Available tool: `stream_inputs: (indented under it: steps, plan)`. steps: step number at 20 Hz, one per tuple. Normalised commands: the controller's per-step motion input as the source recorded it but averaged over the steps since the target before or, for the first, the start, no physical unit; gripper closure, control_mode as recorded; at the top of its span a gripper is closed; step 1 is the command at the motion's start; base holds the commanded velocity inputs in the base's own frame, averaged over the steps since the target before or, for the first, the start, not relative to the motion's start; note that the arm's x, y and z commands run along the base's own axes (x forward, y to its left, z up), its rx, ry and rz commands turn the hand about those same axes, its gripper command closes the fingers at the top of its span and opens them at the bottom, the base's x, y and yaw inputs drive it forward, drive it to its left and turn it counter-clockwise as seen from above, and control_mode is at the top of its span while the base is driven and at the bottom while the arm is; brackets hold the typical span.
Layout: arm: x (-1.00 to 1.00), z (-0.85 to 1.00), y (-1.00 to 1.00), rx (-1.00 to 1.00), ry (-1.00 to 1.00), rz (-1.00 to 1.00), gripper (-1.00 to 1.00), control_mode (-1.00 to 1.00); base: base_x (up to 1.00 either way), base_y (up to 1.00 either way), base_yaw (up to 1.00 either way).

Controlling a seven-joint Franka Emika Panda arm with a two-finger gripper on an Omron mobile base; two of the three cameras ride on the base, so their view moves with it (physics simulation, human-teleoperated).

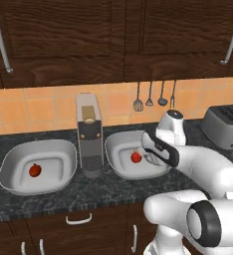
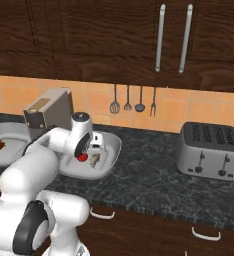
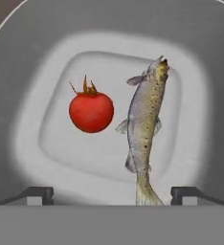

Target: Place one tomato and one fish in each tupperware on the nearby counter, to pack two identical lunches.

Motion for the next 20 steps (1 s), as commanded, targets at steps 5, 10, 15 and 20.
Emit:
stream_inputs:
  steps: [5,10,15,20]
  plan:
    - [-0.83,1.0,0.0,0.0,-0.01,0.0,-1.0,-1.0,0.0,0.0,0.0]
    - [-0.91,1.0,0.02,0.02,-0.01,0.0,-1.0,-1.0,0.0,0.0,0.0]
    - [-0.9,0.95,0.0,0.0,-0.03,0.0,-1.0,-1.0,0.0,0.0,0.0]
    - [-0.87,0.75,0.05,0.0,-0.04,-0.06,-1.0,-1.0,0.0,0.0,0.0]
